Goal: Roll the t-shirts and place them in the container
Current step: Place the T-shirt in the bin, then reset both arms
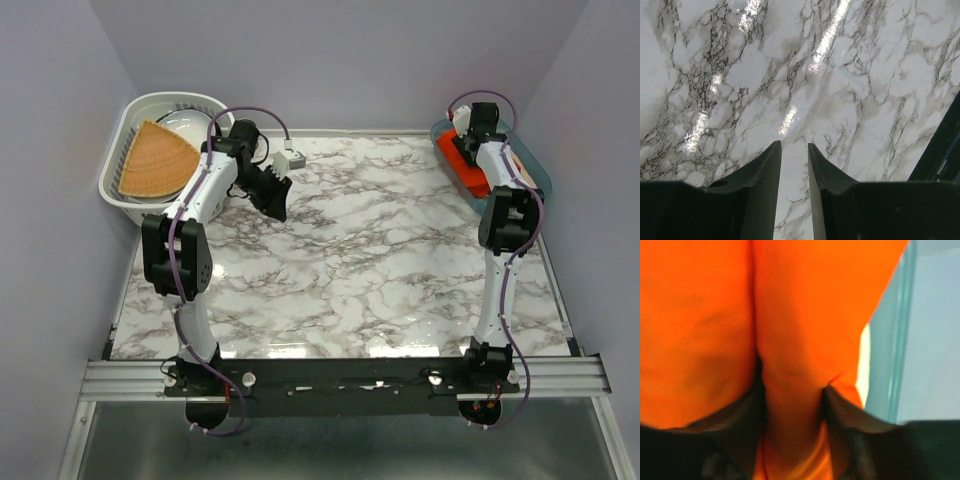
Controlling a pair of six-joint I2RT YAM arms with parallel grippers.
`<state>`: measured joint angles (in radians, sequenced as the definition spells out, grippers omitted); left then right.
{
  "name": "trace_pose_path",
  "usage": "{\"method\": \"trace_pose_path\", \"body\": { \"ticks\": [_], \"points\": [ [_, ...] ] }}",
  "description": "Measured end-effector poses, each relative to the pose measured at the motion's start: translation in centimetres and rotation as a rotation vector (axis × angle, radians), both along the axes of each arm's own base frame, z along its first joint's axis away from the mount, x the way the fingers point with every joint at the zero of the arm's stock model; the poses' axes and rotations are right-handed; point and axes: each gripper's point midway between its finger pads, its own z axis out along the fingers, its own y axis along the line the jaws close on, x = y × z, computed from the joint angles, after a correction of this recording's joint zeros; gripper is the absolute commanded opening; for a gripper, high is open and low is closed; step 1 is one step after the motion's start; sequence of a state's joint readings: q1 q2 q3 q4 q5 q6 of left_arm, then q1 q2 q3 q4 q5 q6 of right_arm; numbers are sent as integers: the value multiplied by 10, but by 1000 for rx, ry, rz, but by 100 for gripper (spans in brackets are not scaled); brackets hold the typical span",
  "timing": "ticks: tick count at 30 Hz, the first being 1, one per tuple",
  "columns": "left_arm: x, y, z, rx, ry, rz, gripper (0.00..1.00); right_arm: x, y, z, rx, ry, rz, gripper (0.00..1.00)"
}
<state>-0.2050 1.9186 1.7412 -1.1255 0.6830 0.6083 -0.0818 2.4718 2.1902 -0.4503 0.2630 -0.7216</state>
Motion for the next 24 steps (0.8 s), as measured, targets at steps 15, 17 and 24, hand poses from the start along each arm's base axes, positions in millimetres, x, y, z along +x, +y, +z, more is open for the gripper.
{"method": "trace_pose_path", "body": {
  "ticks": [15, 17, 24],
  "points": [
    [18, -5, 9, -15, -41, 7, 42, -73, 33, 118, 187, -27, -20, 100],
    [20, -5, 8, -16, -40, 9, 78, -85, 49, 143, 258, -62, 22, 100],
    [25, -5, 9, -6, -52, 25, 99, -121, 135, 168, 558, -27, 247, 100]
  ]
}}
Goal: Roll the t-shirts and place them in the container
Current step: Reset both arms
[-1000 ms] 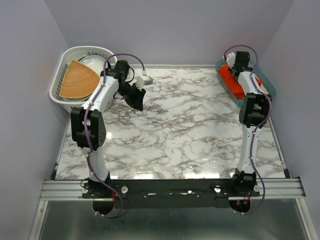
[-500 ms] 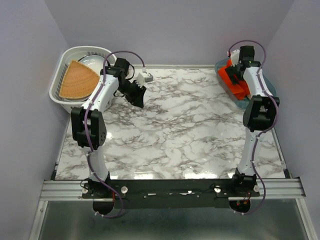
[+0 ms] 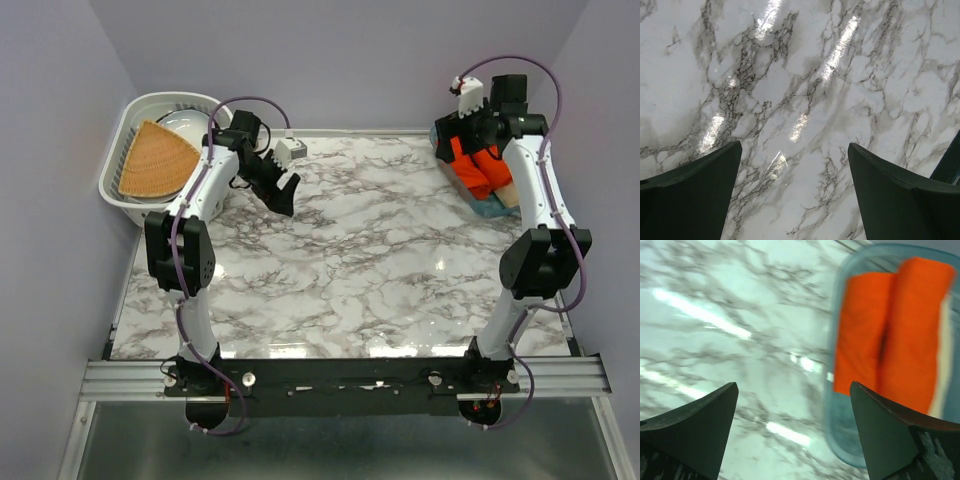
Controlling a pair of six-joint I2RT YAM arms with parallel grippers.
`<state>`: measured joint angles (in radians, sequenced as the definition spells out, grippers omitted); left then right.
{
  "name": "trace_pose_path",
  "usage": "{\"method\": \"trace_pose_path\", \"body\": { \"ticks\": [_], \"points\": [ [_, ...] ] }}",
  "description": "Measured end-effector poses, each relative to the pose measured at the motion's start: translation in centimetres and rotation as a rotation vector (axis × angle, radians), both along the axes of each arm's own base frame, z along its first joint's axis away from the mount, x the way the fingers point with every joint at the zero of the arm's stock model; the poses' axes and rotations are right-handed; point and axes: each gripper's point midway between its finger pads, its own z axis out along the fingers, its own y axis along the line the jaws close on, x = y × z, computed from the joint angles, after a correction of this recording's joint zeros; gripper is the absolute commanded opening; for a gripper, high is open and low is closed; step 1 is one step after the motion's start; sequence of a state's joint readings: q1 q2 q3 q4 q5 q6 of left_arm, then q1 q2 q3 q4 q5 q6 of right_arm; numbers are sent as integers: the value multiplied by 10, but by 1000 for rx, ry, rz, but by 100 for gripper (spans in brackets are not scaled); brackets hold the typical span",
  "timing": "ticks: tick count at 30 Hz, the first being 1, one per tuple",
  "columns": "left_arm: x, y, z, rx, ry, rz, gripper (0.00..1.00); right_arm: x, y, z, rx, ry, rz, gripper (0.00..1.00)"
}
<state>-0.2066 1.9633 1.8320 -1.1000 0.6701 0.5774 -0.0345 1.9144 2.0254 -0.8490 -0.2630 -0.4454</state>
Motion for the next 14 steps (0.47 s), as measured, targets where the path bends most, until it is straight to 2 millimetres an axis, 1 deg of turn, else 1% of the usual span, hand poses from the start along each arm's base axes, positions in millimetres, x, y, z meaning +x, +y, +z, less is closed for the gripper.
{"method": "trace_pose_path", "body": {
  "ticks": [1, 2, 3, 4, 5, 6, 7, 9, 10, 11, 12, 13, 14],
  "points": [
    [3, 2, 2, 12, -11, 11, 99, -6, 12, -1, 28, 11, 26, 100],
    [7, 4, 4, 26, -26, 22, 99, -17, 34, -3, 73, 22, 67, 100],
    [11, 5, 8, 35, -40, 36, 99, -24, 46, -2, 99, 20, 85, 100],
    [18, 10, 11, 69, -58, 87, 99, -35, 64, -1, 134, 19, 109, 100],
    [30, 12, 22, 74, -118, 116, 99, -44, 77, 1, 168, 9, 119, 100],
    [37, 14, 29, 82, -149, 143, 99, -51, 89, 6, 190, -1, 133, 100],
    [45, 17, 40, 89, -194, 183, 99, -60, 105, 18, 216, -36, 158, 100],
    [61, 22, 59, 97, -271, 254, 99, -71, 123, 42, 262, -100, 189, 100],
    [70, 25, 69, 97, -309, 292, 99, -72, 127, 47, 273, -116, 193, 100],
    [80, 26, 84, 89, -362, 330, 99, -78, 134, 63, 294, -161, 208, 100],
    [89, 28, 95, 83, -401, 363, 99, -82, 137, 73, 312, -190, 212, 100],
    [97, 29, 108, 75, -441, 392, 99, -86, 140, 79, 326, -209, 216, 100],
    [102, 30, 115, 72, -467, 415, 99, -91, 143, 84, 342, -226, 220, 100]
  ]
}}
